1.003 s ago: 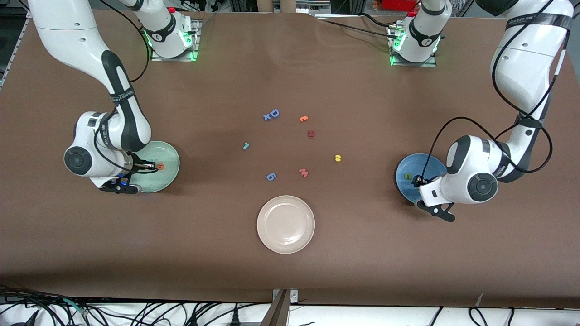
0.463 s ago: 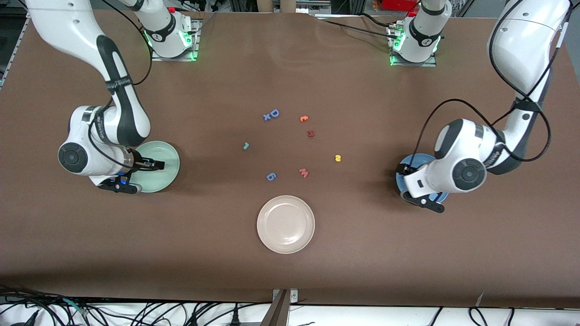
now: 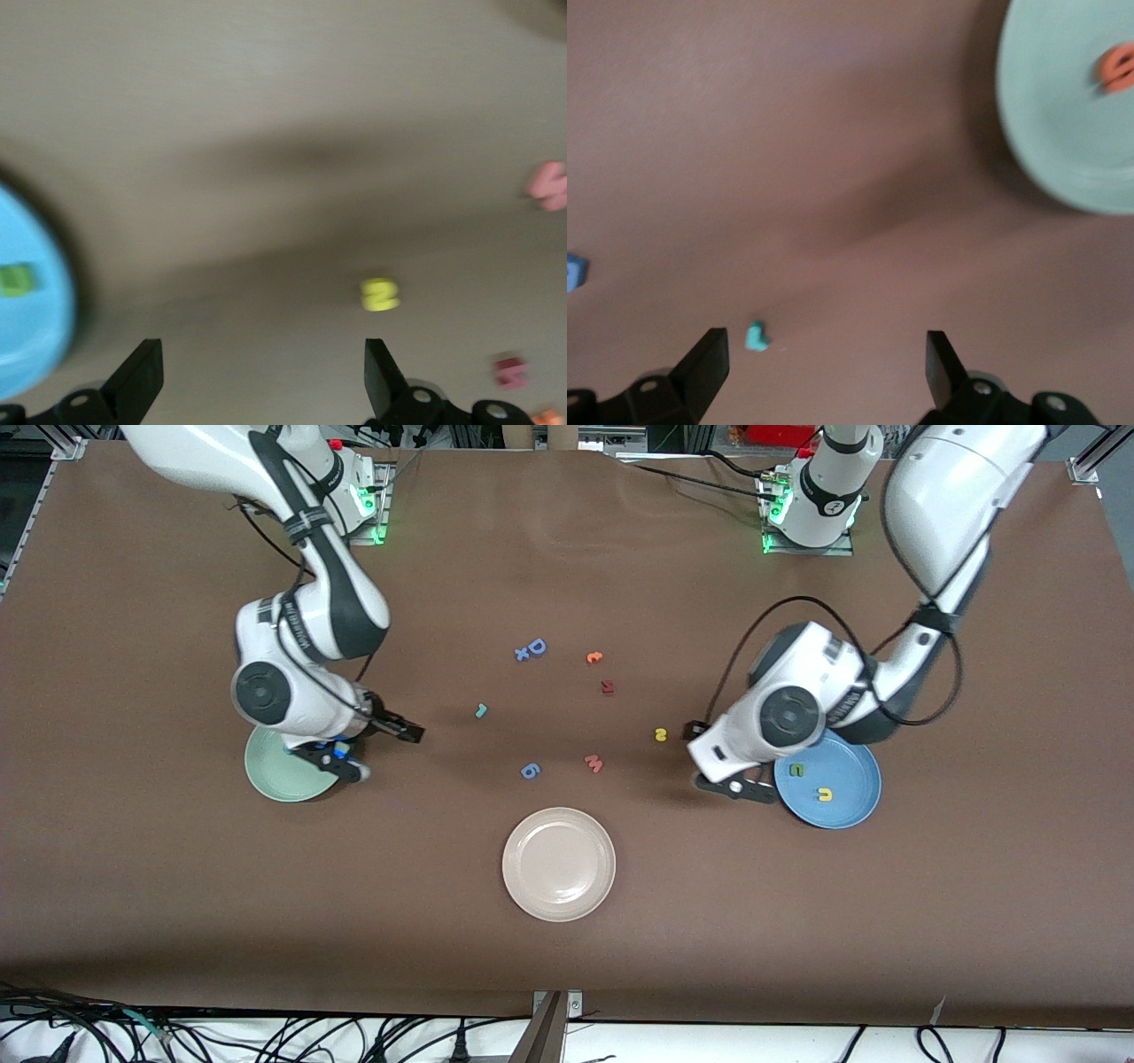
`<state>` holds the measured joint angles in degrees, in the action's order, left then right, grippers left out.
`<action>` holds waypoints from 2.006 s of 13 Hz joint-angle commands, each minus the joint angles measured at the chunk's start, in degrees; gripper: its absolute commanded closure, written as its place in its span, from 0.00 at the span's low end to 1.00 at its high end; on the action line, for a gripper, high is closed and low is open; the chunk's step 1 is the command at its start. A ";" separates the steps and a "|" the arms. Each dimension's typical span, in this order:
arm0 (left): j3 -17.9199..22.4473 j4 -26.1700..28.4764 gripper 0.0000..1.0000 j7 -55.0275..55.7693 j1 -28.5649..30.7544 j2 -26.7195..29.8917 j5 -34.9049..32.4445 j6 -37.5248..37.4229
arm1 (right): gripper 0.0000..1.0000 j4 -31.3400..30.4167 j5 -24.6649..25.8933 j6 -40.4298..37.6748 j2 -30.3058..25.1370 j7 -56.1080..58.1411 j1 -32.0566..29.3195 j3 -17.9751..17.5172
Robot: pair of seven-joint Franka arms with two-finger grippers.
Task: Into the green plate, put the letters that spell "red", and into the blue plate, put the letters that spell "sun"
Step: 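Move the left gripper to yellow z while the right gripper reaches teal bar, then grasp the yellow z with the left gripper while the right gripper grasps teal bar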
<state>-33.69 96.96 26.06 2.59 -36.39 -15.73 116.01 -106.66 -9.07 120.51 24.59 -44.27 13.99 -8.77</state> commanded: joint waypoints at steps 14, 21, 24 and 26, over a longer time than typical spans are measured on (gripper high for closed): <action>0.64 8.69 0.10 11.03 -4.09 -6.06 -9.32 16.62 | 0.24 -12.79 -1.12 28.81 6.26 -17.08 6.14 -4.24; 0.55 8.60 0.62 11.12 -4.09 -6.24 -9.32 16.62 | 0.59 -12.87 -1.12 28.72 6.35 -16.99 6.14 -5.56; 0.55 8.42 0.76 11.21 -4.00 -5.89 -9.05 15.92 | 0.59 -12.87 -1.04 28.72 6.43 -16.73 6.14 -5.56; 0.46 8.34 0.78 11.12 -3.56 -4.84 -9.05 15.22 | 0.63 -12.87 -1.04 28.72 6.52 -16.55 6.14 -5.56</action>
<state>-33.74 105.10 35.93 -1.02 -42.14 -23.09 131.80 -118.33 -9.20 148.82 31.35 -60.87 20.32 -13.80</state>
